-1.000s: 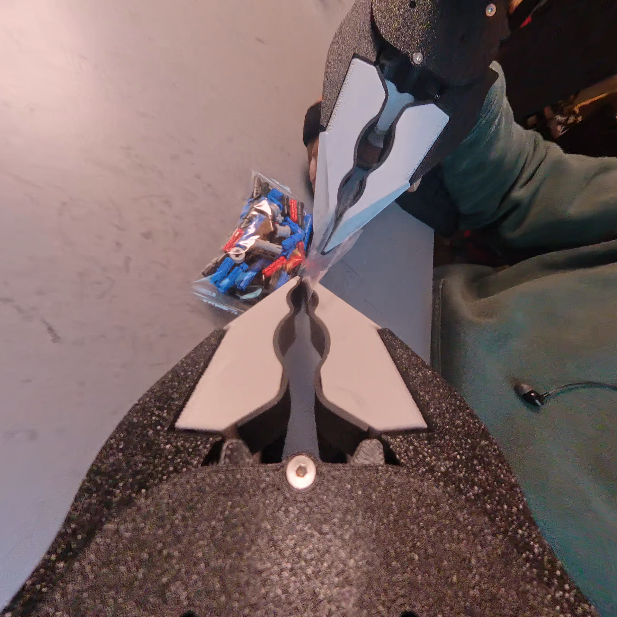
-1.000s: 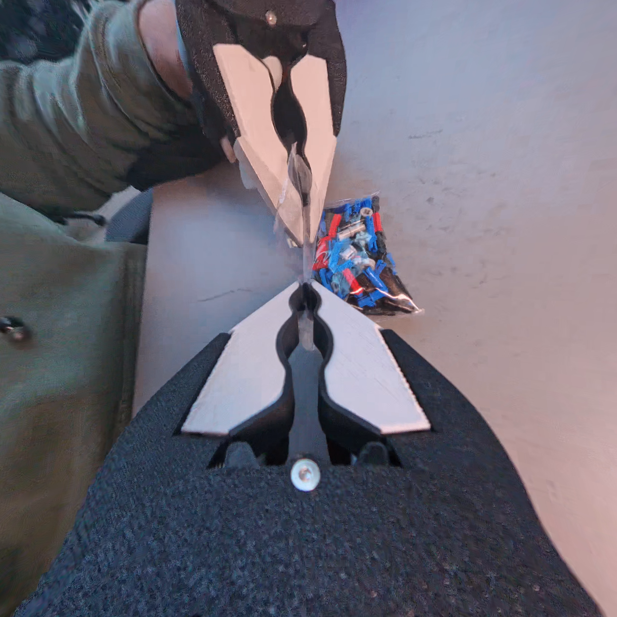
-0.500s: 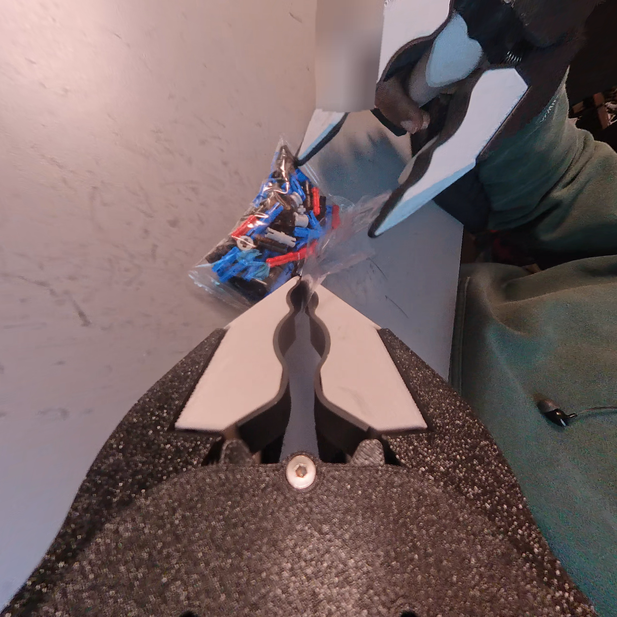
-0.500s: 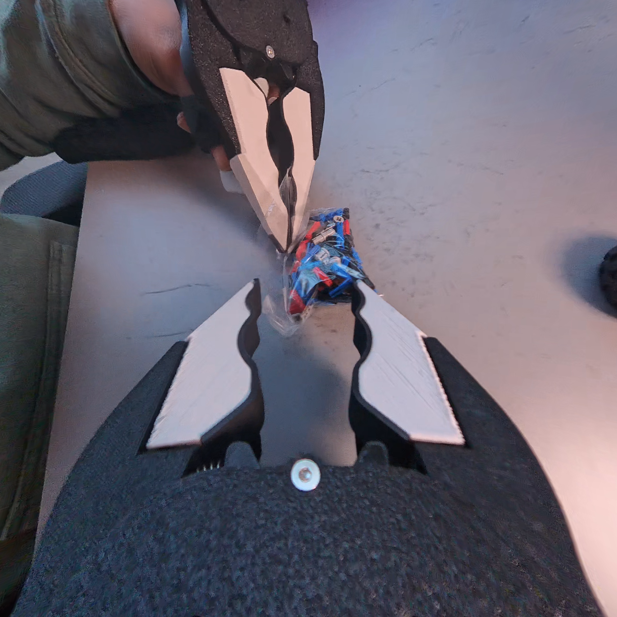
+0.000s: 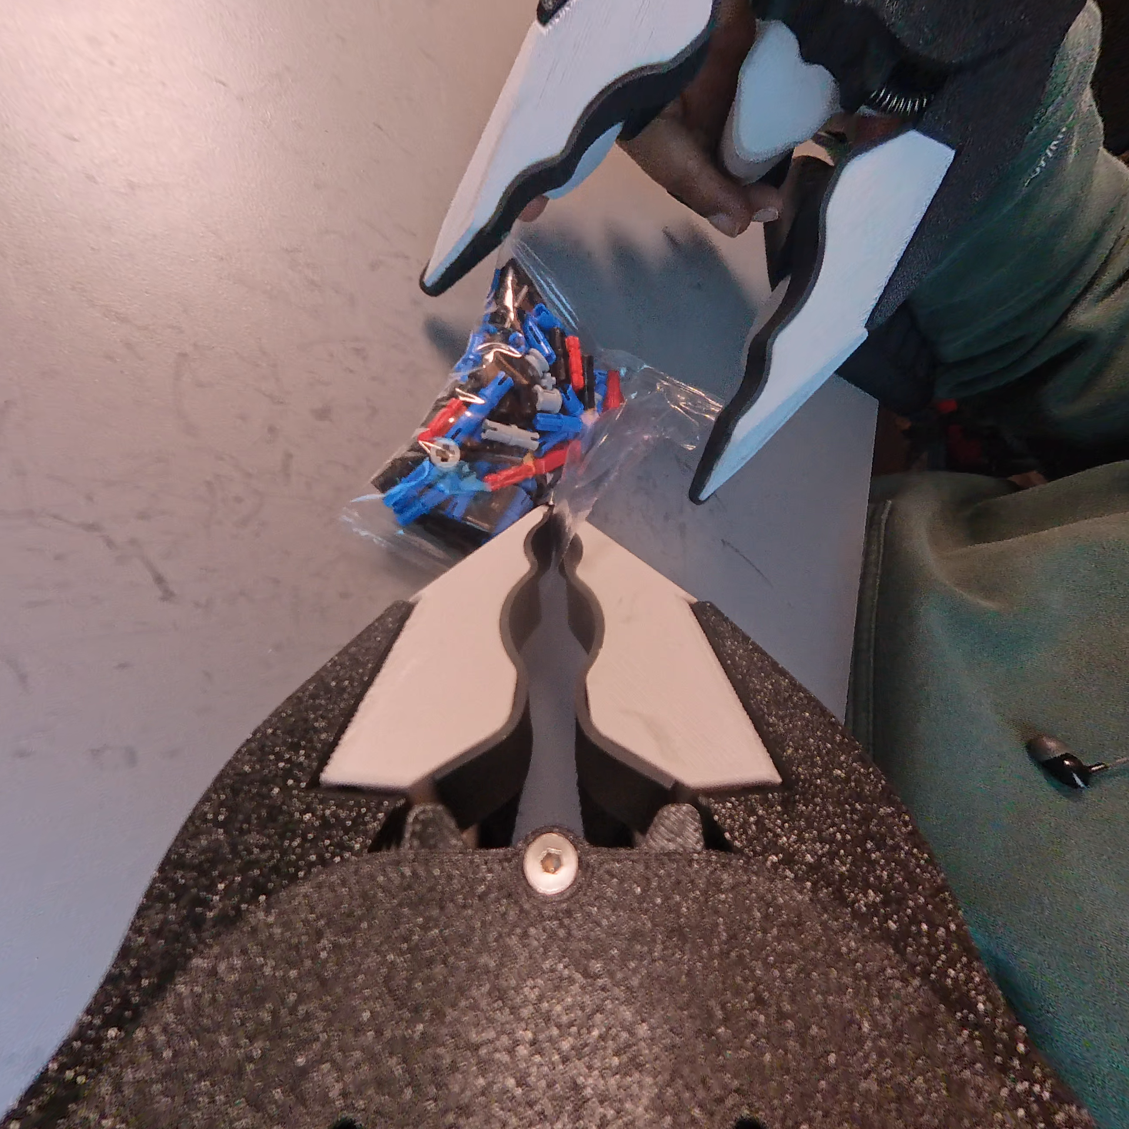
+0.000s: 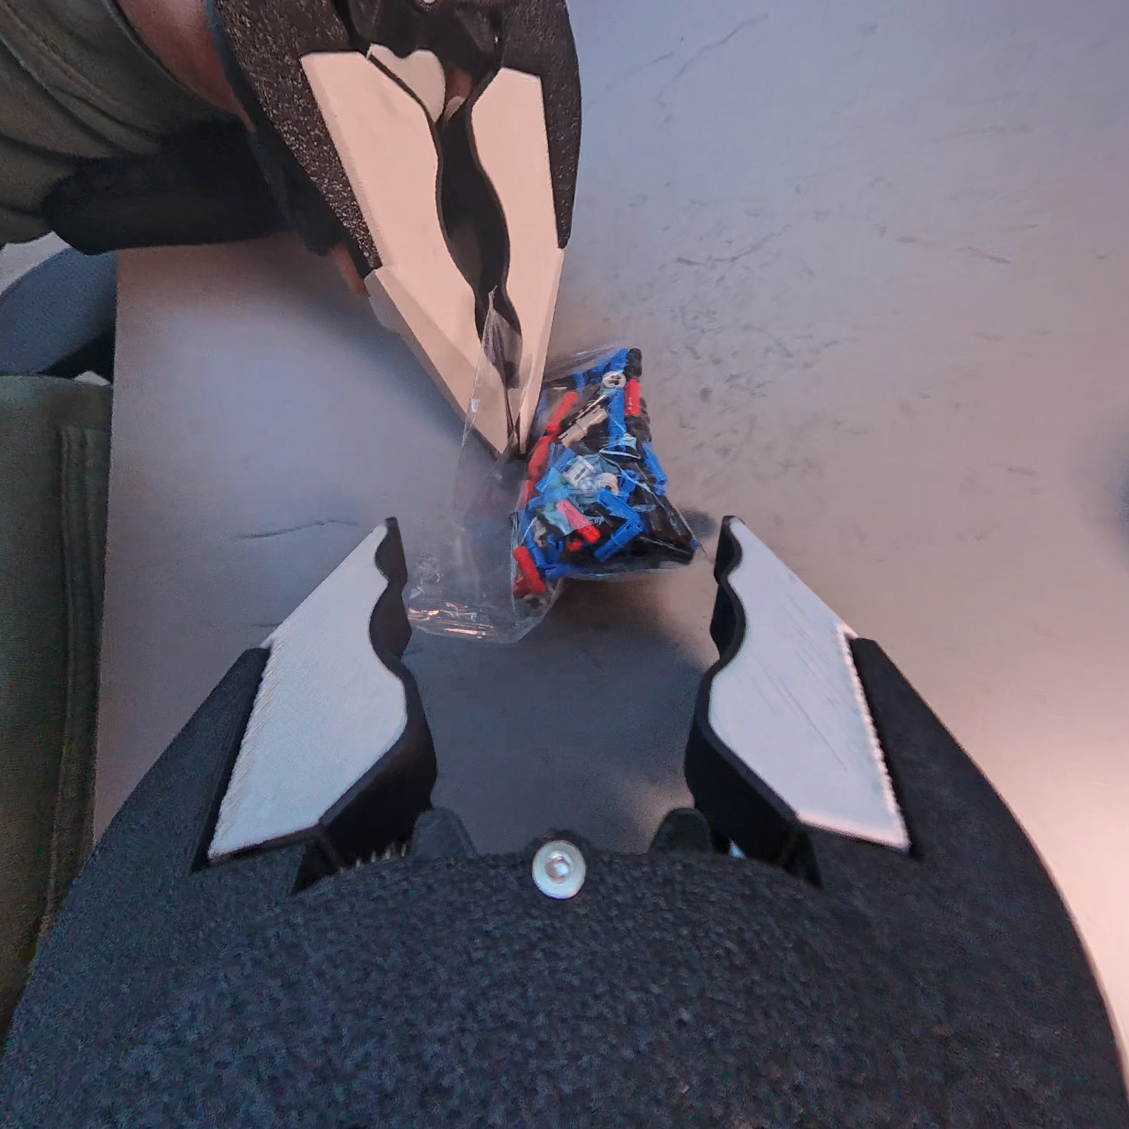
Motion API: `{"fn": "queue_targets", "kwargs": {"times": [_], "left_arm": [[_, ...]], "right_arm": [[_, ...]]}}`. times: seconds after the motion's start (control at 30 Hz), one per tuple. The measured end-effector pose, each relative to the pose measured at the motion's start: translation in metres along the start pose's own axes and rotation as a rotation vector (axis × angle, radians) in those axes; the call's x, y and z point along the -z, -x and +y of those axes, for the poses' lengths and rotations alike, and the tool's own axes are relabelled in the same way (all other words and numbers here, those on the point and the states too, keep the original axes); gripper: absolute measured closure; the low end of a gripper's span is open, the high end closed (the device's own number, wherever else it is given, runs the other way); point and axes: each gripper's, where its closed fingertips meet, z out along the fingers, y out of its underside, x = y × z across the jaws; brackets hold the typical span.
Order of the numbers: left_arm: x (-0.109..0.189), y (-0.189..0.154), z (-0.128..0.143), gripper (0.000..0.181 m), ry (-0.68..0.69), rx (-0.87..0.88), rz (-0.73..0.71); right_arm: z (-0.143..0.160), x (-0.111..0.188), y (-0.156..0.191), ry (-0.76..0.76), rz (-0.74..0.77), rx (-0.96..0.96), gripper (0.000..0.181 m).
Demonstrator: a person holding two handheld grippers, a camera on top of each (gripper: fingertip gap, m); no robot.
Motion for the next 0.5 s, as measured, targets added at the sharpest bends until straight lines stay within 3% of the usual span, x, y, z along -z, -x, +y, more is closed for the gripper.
{"fn": "queue_targets", "kwargs": {"times": [0.17, 0.3, 0.43, 0.5], "left_arm": [[0.001, 0.0, 0.0, 0.181, -0.008, 0.018, 0.014], [0.003, -0.002, 0.0, 0.181, -0.016, 0.052, 0.06], [0.003, -0.003, 0.0, 0.181, -0.013, 0.054, 0.078], [0.002, -0.004, 0.001, 0.181, -0.007, 0.034, 0.069]], "right_arm": [[0.01, 0.002, 0.005, 0.075, 0.127, 0.284, 0.056], [0.001, 0.003, -0.007, -0.031, 0.247, 0.427, 0.077], [0.003, -0.003, -0.011, -0.035, 0.128, 0.284, 0.081], [0.003, -0.007, -0.016, -0.013, 0.076, 0.17, 0.099]]}}
